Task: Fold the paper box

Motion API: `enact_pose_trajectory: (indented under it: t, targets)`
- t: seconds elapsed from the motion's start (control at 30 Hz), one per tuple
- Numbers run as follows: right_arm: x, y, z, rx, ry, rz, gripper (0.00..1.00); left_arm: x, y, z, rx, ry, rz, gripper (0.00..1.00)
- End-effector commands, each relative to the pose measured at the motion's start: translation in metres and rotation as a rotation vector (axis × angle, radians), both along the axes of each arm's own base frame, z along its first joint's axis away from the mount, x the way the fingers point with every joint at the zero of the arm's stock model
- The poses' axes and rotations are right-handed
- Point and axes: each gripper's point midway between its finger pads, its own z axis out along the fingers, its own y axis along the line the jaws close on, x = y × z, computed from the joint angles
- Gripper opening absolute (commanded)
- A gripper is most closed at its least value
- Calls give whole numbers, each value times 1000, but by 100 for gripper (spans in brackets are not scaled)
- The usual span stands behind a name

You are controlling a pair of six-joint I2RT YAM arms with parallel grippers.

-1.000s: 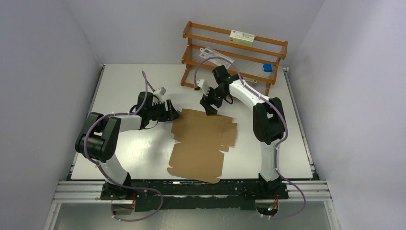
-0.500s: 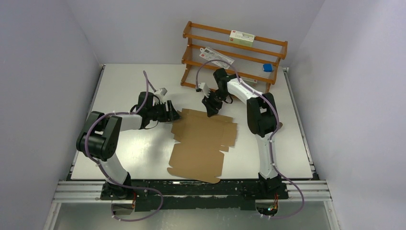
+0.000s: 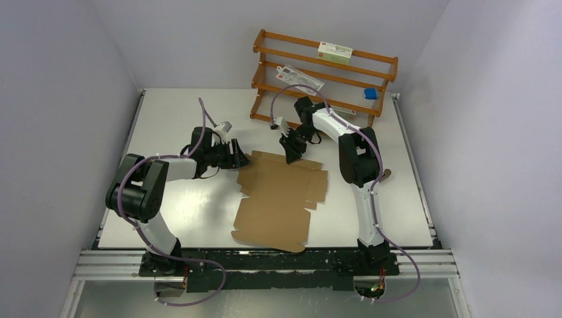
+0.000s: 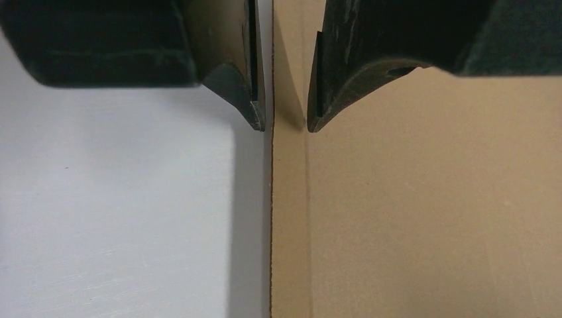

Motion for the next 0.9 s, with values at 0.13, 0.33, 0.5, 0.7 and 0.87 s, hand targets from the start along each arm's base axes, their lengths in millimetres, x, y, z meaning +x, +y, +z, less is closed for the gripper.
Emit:
enact_pose_trajectory:
  t: [0.13,0.33,0.5,0.7,0.87]
  targets:
    - [-6,1,2,33,42,25,34,2,-8,5,-18,-26,-43,63]
    - [-5,1,5,32,33,21,20,2,-8,5,-16,-27,-45,63]
    - [-1,0,20,34,-21,19,5,3,-7,10,-12,-44,-41,62]
    - [8,4,59,20,-200,23,3,11,-1,27,-26,-71,7,63]
    - [20,14,113,28,-490,32,3,23,12,62,-66,-150,72,63]
